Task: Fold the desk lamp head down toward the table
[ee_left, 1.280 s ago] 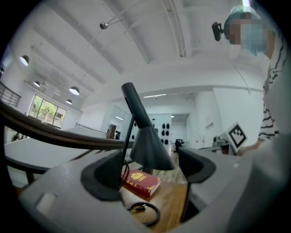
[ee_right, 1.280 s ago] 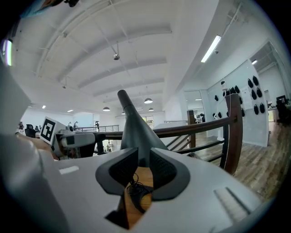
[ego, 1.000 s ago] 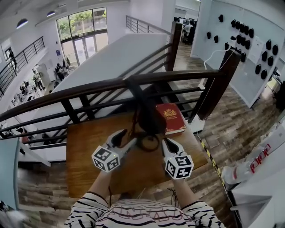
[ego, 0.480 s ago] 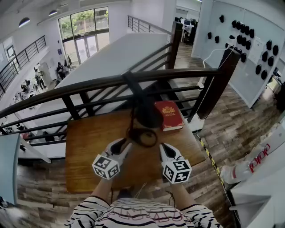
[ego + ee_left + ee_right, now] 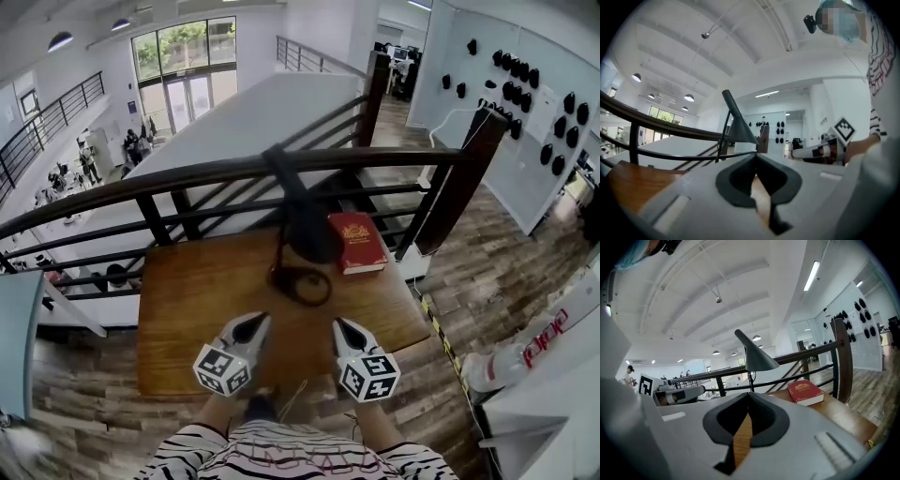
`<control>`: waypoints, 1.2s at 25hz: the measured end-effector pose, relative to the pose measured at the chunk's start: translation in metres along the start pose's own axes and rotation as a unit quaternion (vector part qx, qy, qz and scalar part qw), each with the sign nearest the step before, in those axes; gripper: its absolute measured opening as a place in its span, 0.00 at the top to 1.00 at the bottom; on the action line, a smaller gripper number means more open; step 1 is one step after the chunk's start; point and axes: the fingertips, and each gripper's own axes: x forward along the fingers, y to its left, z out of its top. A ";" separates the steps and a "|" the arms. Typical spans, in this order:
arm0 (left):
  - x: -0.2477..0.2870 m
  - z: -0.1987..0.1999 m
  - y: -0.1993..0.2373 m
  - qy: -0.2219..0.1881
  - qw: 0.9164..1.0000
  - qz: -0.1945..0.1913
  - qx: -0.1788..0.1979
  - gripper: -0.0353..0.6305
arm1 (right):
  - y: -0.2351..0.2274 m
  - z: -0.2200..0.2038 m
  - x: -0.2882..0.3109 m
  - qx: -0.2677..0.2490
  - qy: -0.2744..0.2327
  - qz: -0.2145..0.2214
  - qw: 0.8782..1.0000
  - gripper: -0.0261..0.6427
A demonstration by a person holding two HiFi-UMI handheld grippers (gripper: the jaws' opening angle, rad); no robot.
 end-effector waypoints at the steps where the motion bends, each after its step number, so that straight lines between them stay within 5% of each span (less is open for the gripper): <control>1: -0.003 -0.002 -0.004 0.000 1.000 0.000 -0.002 0.94 | 0.001 -0.003 -0.004 0.002 0.001 0.000 1.000 0.96; 13: -0.033 -0.031 -0.027 0.010 0.999 -0.011 -0.037 0.94 | 0.014 -0.032 -0.025 0.023 0.007 0.007 1.000 0.96; 30: -0.048 -0.040 -0.033 0.014 0.999 0.023 -0.032 0.94 | 0.021 -0.043 -0.033 0.007 0.014 -0.003 1.000 0.96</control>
